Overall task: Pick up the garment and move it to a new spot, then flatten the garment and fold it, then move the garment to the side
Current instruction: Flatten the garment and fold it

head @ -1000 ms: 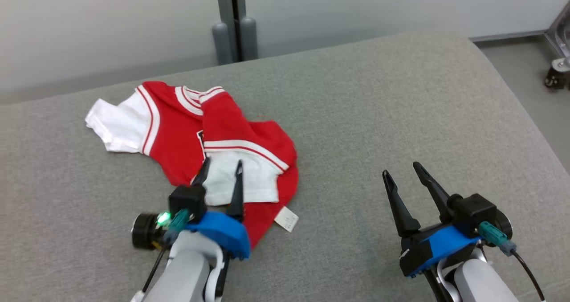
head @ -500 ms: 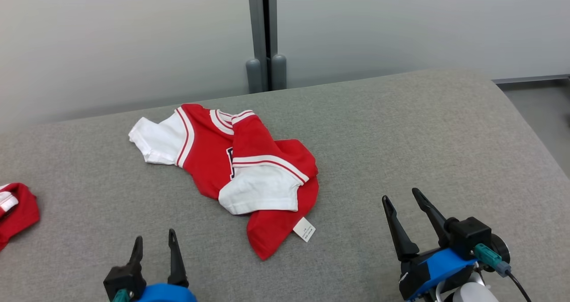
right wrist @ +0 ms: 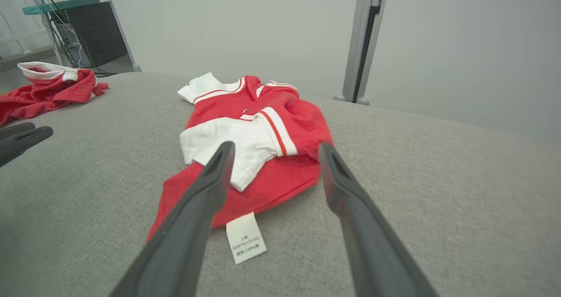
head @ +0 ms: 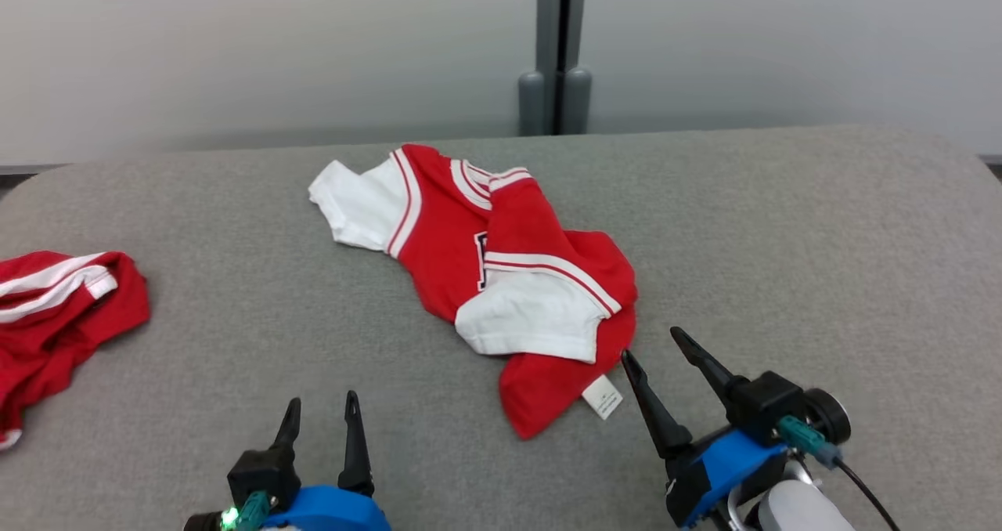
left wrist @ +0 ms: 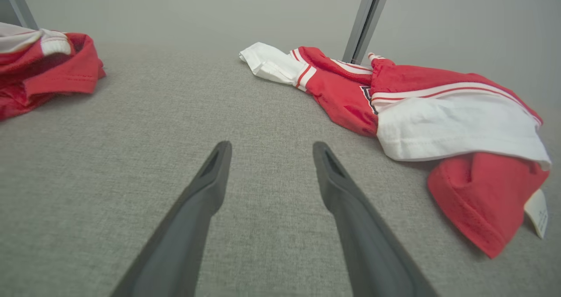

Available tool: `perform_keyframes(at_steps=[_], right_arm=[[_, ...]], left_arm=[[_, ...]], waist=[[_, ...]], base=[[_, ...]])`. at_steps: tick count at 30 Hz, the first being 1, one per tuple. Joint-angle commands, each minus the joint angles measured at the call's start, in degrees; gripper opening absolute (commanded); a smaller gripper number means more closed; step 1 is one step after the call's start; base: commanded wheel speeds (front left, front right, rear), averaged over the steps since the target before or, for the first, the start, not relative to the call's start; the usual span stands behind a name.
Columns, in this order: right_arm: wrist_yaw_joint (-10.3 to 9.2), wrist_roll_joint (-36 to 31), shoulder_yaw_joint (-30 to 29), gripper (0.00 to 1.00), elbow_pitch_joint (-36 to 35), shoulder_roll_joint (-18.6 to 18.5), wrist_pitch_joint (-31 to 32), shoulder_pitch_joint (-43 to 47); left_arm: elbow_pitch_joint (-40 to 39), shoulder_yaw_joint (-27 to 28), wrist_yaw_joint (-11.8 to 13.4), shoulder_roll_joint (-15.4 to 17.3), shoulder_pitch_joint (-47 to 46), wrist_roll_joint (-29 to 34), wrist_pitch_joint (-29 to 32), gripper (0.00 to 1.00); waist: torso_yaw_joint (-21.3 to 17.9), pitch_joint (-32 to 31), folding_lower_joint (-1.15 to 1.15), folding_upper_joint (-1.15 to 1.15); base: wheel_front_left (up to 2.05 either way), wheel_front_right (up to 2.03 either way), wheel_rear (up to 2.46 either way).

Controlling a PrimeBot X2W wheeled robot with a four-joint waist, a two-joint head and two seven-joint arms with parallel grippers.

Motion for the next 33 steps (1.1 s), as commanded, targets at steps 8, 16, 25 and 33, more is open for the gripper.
perform_keyframes(at_steps=[8,16,25,33], right_arm=[[0.01,1.39,0.90,1.00,8.00,-0.12,-0.04,-3.70],[0.01,3.41,0.65,1.00,9.81,-0.34,-0.03,-3.88],[0.01,6.07,0.78,1.00,7.42,0.06,-0.03,-4.22],[0.01,8.02,0.19,0.99,4.71,0.19,-0.03,-2.65]], left_arm=[[0.83,-0.47,0.75,0.01,0.05,-0.74,-0.17,1.00],[0.39,-1.18,0.99,0.01,-0.96,-1.16,-0.17,1.00],[0.15,-2.15,1.02,0.02,-2.11,-0.57,-0.17,1.00],[0.69,-2.37,0.67,0.01,-1.37,-0.40,-0.17,1.00]], waist=[[8.27,3.77,-0.01,0.01],[9.98,5.40,-0.01,0.01],[9.94,6.05,-0.01,0.01],[9.74,5.26,-0.01,0.01]], base=[[0.00,0.00,0.00],[0.00,0.00,0.00],[0.00,0.00,0.00],[0.00,0.00,0.00]])
